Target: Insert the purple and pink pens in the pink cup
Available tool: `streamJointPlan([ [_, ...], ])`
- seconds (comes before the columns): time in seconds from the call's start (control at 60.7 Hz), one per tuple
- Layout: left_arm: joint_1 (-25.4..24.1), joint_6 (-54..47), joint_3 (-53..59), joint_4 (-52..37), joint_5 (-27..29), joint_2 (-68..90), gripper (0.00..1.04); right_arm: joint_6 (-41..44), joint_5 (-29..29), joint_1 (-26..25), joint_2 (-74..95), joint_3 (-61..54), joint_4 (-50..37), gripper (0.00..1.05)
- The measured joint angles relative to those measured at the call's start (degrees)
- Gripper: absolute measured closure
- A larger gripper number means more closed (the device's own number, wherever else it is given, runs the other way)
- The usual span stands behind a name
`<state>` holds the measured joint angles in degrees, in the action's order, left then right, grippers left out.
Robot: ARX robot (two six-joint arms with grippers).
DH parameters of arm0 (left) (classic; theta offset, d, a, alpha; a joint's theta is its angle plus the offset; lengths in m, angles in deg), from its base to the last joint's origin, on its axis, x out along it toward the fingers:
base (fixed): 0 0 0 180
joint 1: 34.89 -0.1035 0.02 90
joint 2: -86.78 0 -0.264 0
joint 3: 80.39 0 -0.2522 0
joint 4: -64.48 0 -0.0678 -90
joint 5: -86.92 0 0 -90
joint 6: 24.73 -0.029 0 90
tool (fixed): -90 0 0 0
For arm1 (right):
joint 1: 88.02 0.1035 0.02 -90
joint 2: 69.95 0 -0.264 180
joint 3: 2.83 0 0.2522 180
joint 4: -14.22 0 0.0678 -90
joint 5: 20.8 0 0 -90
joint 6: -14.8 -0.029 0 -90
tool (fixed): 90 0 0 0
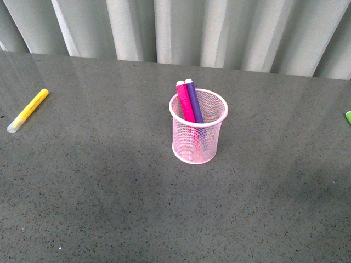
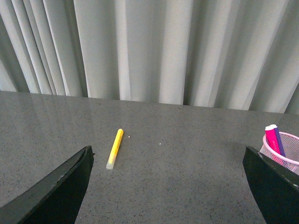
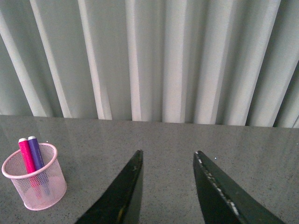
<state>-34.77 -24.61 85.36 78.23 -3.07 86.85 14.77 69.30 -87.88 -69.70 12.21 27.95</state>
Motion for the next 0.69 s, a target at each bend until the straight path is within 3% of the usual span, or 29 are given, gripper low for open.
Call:
streamJointPlan([
  [0.346,0.0,0.0,0.0,0.0,0.0,0.0,0.07,0.0,0.0,0.0,0.0,0.0,0.0,0.07],
  [0.692,0.0,0.0,0.0,0.0,0.0,0.0,0.07,0.0,0.0,0.0,0.0,0.0,0.0,0.07],
])
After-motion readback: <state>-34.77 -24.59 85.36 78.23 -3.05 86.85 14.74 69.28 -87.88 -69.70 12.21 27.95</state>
